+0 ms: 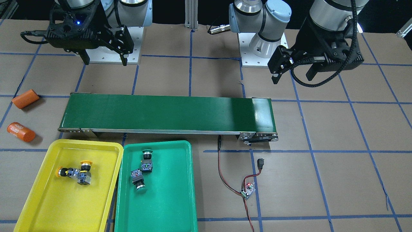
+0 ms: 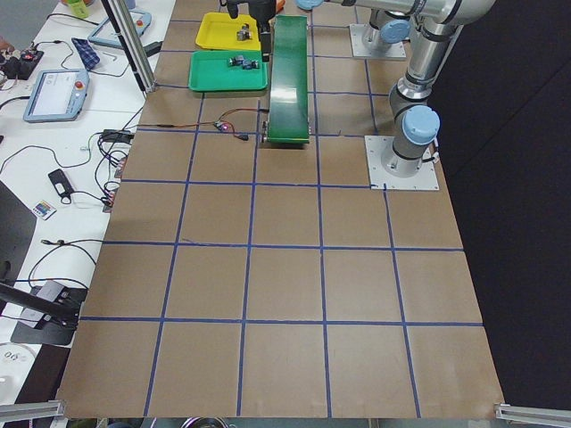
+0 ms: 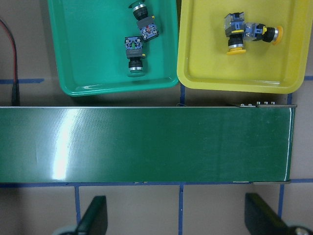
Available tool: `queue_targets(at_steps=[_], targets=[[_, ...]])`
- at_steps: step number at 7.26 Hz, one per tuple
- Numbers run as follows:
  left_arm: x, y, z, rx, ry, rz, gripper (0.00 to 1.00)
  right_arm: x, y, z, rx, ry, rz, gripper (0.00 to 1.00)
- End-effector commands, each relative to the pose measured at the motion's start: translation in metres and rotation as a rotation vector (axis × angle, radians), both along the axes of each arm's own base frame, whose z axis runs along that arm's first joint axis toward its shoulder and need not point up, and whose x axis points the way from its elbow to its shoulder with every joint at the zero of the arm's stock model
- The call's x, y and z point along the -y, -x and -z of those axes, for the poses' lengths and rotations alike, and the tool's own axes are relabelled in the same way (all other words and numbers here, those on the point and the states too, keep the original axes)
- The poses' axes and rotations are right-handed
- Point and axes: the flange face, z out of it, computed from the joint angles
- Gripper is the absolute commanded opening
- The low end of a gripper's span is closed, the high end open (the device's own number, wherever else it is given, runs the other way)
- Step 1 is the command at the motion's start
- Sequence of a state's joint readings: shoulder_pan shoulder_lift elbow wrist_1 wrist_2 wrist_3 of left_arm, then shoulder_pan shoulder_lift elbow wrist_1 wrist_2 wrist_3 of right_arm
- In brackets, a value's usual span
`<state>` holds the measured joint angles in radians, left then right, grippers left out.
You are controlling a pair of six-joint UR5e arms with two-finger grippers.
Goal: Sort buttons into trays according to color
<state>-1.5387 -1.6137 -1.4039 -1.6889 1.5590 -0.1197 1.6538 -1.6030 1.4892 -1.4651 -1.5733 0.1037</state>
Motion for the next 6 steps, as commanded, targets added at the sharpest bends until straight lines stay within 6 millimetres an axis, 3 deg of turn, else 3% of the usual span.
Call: queue_targets(at_steps=[1,6], targets=[[0.0001,-0.0001,-0.0009,0.001,0.002,0.0,1.0,-0.0001,0.0009,0.0003,-0.008,-0.001,0.027,1.0],[0.0002,-0.0002,-0.0016,0.001,0.003,0.0,1.0,0.0032,-0.0017,0.0002,0.003,0.016,0.021,1.0]])
